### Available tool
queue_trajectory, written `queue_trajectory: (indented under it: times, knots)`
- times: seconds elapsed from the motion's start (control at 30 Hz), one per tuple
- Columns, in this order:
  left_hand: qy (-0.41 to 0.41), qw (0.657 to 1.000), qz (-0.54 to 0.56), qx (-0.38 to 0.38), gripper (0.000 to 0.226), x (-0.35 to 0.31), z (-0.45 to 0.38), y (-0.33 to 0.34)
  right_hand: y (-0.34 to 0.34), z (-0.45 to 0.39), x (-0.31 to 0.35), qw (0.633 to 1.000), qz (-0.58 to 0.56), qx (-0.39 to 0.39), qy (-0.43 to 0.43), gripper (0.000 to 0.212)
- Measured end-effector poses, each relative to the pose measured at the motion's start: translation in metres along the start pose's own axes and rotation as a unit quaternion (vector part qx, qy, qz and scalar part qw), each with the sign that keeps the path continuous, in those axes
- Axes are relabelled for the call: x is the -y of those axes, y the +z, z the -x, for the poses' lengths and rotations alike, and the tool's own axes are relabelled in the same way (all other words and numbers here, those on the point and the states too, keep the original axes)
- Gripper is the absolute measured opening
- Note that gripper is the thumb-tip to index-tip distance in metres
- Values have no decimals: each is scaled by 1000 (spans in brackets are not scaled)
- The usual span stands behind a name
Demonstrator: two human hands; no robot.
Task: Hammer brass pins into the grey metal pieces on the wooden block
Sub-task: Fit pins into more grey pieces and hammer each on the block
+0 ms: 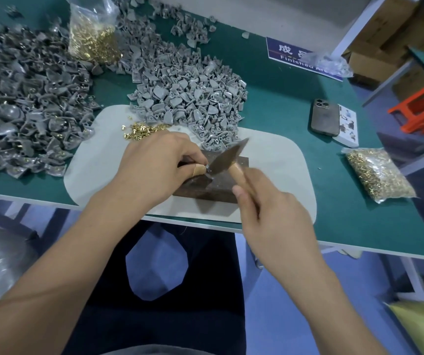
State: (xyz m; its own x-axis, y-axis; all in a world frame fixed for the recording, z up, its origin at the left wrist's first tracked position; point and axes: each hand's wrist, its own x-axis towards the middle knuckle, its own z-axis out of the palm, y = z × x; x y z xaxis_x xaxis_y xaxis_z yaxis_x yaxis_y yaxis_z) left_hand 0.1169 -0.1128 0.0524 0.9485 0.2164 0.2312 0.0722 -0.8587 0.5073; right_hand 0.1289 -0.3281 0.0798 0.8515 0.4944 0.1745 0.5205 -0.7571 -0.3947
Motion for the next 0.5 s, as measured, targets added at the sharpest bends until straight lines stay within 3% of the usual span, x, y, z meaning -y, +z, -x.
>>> queue_trajectory:
  times: [0.07,0.2,0.33,0.5]
  knots:
    - [10,1000,-2,-6,7,-1,1,0,-2,-1,-3,999,26,22,8,24]
    - [11,1000,2,-5,7,0,1,1,-6,-1,-4,992,-72,-97,19,24]
    - [15,1000,-2,-7,8,0,0,1,-7,-2,-6,999,15,41,-9,11]
    - [27,1000,-4,-16,9,1,1,2,-8,-1,-6,999,-1,52,12,10]
